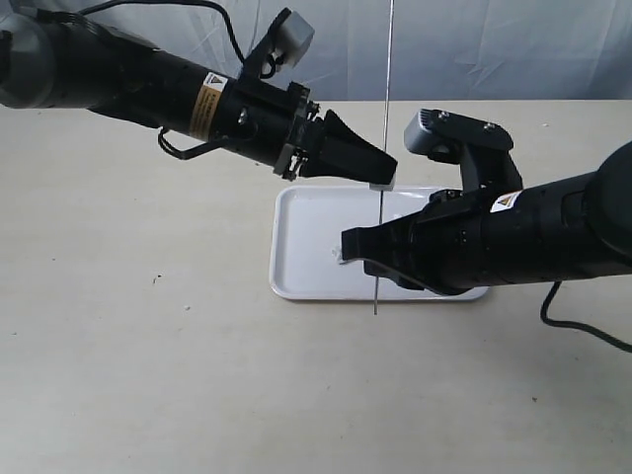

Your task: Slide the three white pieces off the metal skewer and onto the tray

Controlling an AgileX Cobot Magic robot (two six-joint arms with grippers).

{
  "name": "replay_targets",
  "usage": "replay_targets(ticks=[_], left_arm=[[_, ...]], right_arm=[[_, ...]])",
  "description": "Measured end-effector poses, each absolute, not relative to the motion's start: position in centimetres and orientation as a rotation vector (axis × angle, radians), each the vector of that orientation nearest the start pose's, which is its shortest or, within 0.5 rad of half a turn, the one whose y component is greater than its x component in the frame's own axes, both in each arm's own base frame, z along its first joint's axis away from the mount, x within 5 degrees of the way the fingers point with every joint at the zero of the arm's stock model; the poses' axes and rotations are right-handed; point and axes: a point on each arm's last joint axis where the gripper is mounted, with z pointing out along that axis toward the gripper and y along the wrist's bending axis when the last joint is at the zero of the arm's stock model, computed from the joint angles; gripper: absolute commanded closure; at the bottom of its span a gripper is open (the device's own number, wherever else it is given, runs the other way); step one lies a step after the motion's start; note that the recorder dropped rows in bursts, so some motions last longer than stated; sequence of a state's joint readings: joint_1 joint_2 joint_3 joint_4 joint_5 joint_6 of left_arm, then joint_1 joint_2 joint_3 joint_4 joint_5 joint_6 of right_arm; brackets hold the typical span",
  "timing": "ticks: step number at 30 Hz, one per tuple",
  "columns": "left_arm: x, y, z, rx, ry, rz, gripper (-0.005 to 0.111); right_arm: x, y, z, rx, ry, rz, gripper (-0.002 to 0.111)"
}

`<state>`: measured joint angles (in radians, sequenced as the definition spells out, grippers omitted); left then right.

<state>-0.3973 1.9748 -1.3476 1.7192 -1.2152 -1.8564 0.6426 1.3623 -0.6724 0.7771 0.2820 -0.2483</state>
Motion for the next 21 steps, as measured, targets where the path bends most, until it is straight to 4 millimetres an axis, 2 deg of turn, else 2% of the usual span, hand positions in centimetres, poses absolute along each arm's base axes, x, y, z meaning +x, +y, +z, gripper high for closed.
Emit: replay_targets(ticks=[8,16,21], left_arm=[[32.76,-23.52,23.07,1.066,1.991,-1.581,0.067],[32.82,-23.59,23.02,1.061,1.994,-1.566,0.085],[32.86,-23.59,23.0,1.058,1.996,-1.561,0.085]], right_arm=[[19.71,17.09,21.92,-0.263,2.486,0.77,0.109],[19.69,17.15,21.95,-0.265,2.484,0.779,0.109],[19.69,17.15,21.95,-0.267,2.483,0.778,0.109]])
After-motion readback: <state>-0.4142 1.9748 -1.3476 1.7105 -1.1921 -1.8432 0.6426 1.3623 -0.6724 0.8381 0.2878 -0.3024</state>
